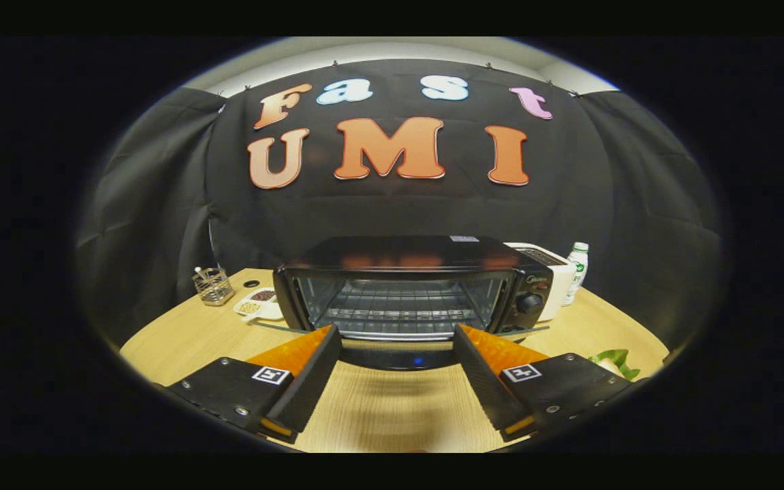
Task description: Open the toaster oven, put the food inside, and close the toaster oven door.
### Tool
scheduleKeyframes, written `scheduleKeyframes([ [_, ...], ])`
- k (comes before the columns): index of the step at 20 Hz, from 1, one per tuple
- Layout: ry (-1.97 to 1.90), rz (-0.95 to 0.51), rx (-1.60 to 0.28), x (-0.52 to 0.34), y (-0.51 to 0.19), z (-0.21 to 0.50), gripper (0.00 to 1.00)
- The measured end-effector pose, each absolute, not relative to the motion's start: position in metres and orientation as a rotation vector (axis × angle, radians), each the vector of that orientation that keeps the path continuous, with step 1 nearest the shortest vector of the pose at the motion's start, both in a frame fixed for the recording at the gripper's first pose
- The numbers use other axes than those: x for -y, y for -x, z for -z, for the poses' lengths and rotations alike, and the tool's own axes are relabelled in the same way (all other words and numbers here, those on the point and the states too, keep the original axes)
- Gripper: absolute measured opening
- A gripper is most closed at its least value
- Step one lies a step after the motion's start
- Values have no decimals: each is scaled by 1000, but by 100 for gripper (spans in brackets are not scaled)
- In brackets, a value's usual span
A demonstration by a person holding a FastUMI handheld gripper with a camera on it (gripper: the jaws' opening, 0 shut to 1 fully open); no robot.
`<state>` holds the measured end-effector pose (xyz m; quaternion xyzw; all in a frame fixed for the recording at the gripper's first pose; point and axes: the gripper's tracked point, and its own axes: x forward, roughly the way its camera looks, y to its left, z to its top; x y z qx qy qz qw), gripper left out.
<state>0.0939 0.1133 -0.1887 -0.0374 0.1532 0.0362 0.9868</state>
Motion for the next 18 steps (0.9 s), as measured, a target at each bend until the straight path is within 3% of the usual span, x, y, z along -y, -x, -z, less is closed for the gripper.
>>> scheduleKeyframes([
  [18,73,-26,-485,-96,-27,300,98],
])
